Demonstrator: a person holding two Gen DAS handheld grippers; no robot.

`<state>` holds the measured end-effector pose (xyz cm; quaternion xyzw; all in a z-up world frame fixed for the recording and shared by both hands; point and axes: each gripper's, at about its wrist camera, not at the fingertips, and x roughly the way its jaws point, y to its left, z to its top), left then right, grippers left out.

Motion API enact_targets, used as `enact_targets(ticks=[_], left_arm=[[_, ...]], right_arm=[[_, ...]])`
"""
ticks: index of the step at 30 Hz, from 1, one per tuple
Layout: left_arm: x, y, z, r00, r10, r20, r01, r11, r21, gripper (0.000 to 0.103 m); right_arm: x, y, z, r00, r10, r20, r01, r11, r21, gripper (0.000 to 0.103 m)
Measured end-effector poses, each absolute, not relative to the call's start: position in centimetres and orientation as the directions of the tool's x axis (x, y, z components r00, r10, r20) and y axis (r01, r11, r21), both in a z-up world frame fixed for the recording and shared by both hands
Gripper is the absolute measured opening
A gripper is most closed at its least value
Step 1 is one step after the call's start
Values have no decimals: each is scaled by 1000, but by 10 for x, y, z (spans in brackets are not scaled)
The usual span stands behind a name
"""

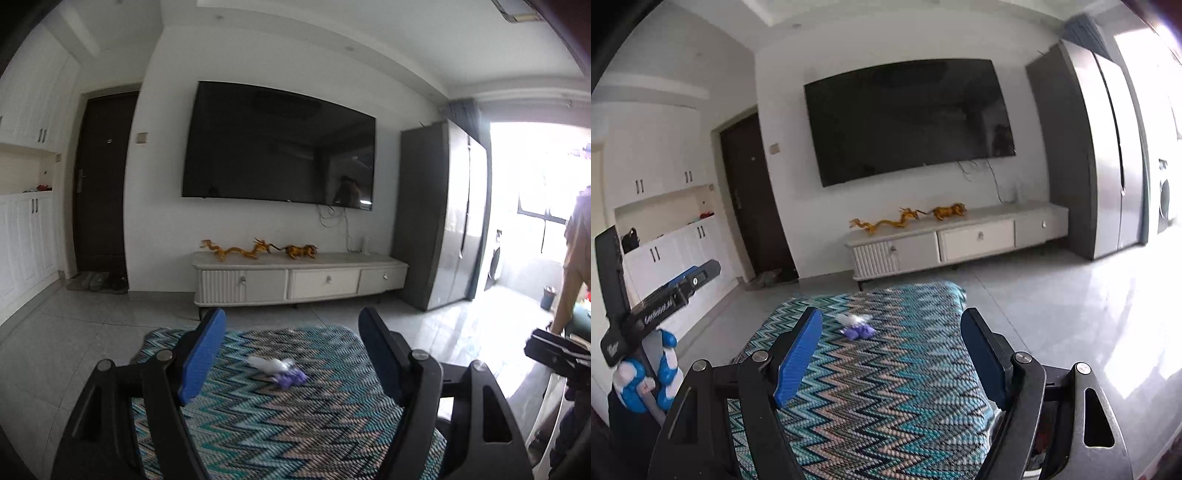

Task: Collect trash
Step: 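Return both open tools to the last bags on the blanket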

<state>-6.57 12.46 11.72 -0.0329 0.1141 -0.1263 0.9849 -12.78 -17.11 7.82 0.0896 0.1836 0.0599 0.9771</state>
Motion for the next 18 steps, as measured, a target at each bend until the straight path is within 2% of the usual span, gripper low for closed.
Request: enact_targets(ticks=[5, 10, 15, 18], left_arm=[[-36, 162, 147, 945, -233, -229, 203, 968, -147, 73], [11, 184, 153, 938, -204, -280, 156, 970, -186, 73], [77, 186, 123, 889, -244, -389, 168, 961, -219, 73], [113, 171, 89, 841, -280, -462, 204, 957, -207, 73]], right_arm=[[-121, -159, 106, 934, 185, -304, -133, 974, 184, 77], [-99, -145, 126, 935, 216, -279, -180, 972, 150, 77], [-60, -137, 114, 920, 252, -301, -214, 964, 156, 78], [-26, -135, 88, 893, 277, -356, -226, 957, 180, 79]])
